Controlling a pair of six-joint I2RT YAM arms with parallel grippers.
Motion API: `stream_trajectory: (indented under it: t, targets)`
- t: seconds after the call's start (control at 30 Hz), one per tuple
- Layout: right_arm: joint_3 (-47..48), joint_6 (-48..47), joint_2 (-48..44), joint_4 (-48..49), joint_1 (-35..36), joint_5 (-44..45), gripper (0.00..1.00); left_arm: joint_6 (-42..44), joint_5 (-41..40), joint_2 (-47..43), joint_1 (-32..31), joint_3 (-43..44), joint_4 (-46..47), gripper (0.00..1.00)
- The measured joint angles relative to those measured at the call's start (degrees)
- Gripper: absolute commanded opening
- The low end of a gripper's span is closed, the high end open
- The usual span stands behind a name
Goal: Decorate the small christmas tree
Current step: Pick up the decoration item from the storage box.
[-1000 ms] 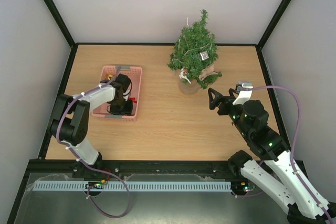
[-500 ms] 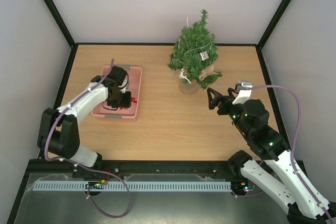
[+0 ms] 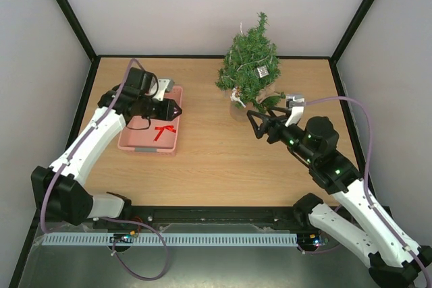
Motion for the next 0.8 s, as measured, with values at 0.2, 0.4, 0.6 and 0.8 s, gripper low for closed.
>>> stream_trajectory:
  t: [0.2, 0.4, 0.6, 0.8]
  targets:
    - [-2.34, 1.22, 3.08, 11.26, 0.39, -8.15, 0.71, 0.85, 10.01, -1.25, -0.39, 2.27, 2.1, 0.31]
    - [-2.71, -0.37, 9.6, 21.11, 6.75, -10.6, 0.48, 0.28, 19.96, -2.97, -1.07, 2.34, 4.37, 0.31]
    - [-5.6, -13.38, 14.69, 29.73, 11.91, -10.21, 0.3, -2.64, 26.8, -6.01, -1.84, 2.34, 8.59, 0.31]
    - [-10.14, -24.52, 17.38, 39.5, 12.02, -8.33, 0.29, -4.61, 30.25, -6.86, -2.4, 1.97, 10.71, 0.31]
